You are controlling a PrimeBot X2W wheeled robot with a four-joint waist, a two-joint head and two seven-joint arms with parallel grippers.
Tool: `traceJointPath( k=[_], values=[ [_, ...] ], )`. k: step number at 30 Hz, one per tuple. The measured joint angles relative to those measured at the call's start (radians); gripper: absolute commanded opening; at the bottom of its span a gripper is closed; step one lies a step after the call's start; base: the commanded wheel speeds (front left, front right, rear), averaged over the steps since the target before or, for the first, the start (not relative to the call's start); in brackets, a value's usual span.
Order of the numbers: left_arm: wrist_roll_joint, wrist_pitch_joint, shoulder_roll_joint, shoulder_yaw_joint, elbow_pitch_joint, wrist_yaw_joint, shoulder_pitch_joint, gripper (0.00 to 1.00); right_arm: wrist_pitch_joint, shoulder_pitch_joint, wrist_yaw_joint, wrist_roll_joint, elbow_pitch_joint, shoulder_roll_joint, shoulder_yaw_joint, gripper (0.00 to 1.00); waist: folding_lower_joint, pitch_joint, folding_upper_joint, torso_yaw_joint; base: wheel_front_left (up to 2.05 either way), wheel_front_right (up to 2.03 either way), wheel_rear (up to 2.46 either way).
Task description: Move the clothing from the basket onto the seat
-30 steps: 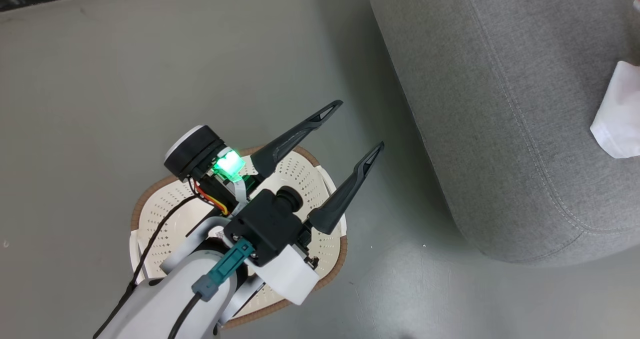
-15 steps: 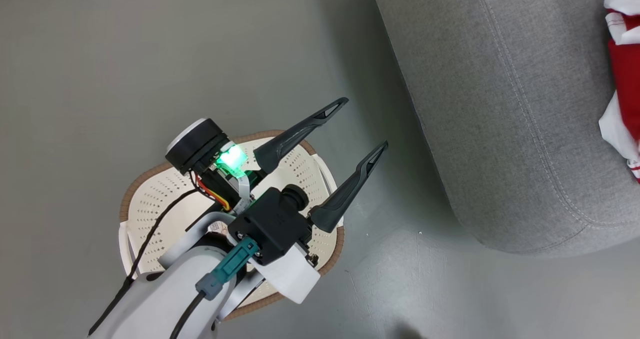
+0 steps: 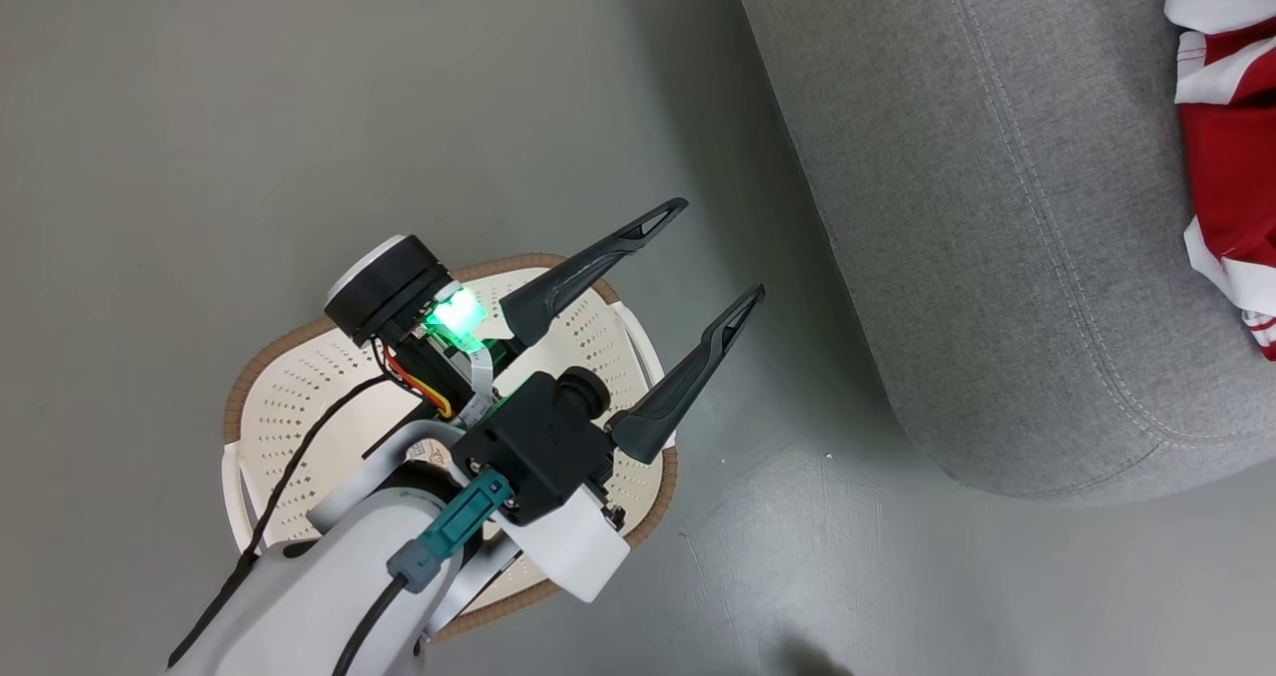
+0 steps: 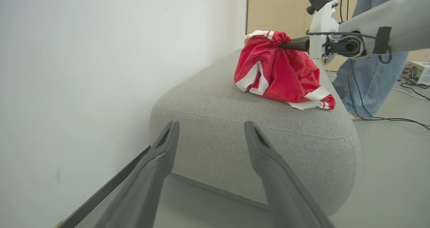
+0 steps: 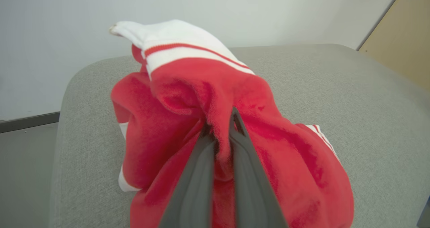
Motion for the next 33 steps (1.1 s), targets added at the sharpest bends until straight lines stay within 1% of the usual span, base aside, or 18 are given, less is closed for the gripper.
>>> traceJointPath(
  k=[2, 3, 4, 5, 6, 7, 8, 18, 33],
  values=[
    [0.0, 0.0, 0.0, 0.001, 0.003, 0.0, 0.0, 1.0, 0.0, 0.0, 0.0, -0.001, 0.008, 0.004, -0.001, 0.34, 0.0, -0.001, 0.0, -0.002, 0.0, 0.0, 0.0],
    [0.0, -0.002, 0.0, 0.001, 0.003, 0.0, 0.0, 1.0, 0.0, 0.0, 0.0, -0.001, 0.01, 0.005, -0.001, 0.4, 0.0, -0.002, 0.0, -0.002, 0.0, 0.0, 0.0],
    [0.0, -0.002, 0.0, 0.001, 0.005, 0.0, 0.0, 1.0, 0.0, 0.0, 0.0, -0.001, 0.013, 0.006, -0.001, 0.42, 0.0, -0.003, 0.0, -0.003, 0.0, 0.0, 0.0],
    [0.0, -0.003, 0.0, 0.002, 0.006, 0.0, 0.0, 1.0, 0.0, 0.0, 0.0, -0.001, 0.017, 0.006, -0.002, 0.5, 0.0001, -0.003, 0.0, -0.004, 0.0, 0.0, 0.0],
    [0.0, -0.005, 0.0, 0.002, 0.008, 0.0, 0.0, 1.0, 0.0, 0.0, 0.0, -0.001, 0.022, 0.007, -0.004, 0.8, 0.0, -0.005, 0.0, -0.004, 0.0, 0.0, 0.0],
    [0.0, -0.006, 0.0, 0.003, 0.009, 0.0, 0.0, 1.0, 0.0, 0.0, 0.0, -0.001, 0.026, 0.007, -0.004, 0.97, 0.0, -0.006, 0.0, -0.005, 0.0, 0.0, 0.0],
    [0.0, -0.006, 0.0, 0.004, 0.01, 0.0, 0.0, 1.0, 0.0, 0.0, 0.0, -0.001, 0.031, 0.007, -0.005, 1.0, 0.0, -0.007, 0.0, -0.006, 0.0, 0.0, 0.0],
    [-0.002, -0.015, 0.012, 0.019, 0.038, 0.001, 0.0, 1.0, -0.001, 0.008, 0.0, -0.007, 0.036, 0.021, -0.005, 1.0, 0.0, -0.019, -0.0001, -0.015, 0.0, 0.0, 0.0],
    [-0.028, -0.047, 0.018, 0.036, 0.078, 0.018, 0.011, 1.0, -0.001, 0.087, 0.0, -0.007, -0.055, 0.028, -0.007, 1.0, 0.0, -0.06, 0.0, -0.036, 0.0, 0.0, 0.0]
  ],
)
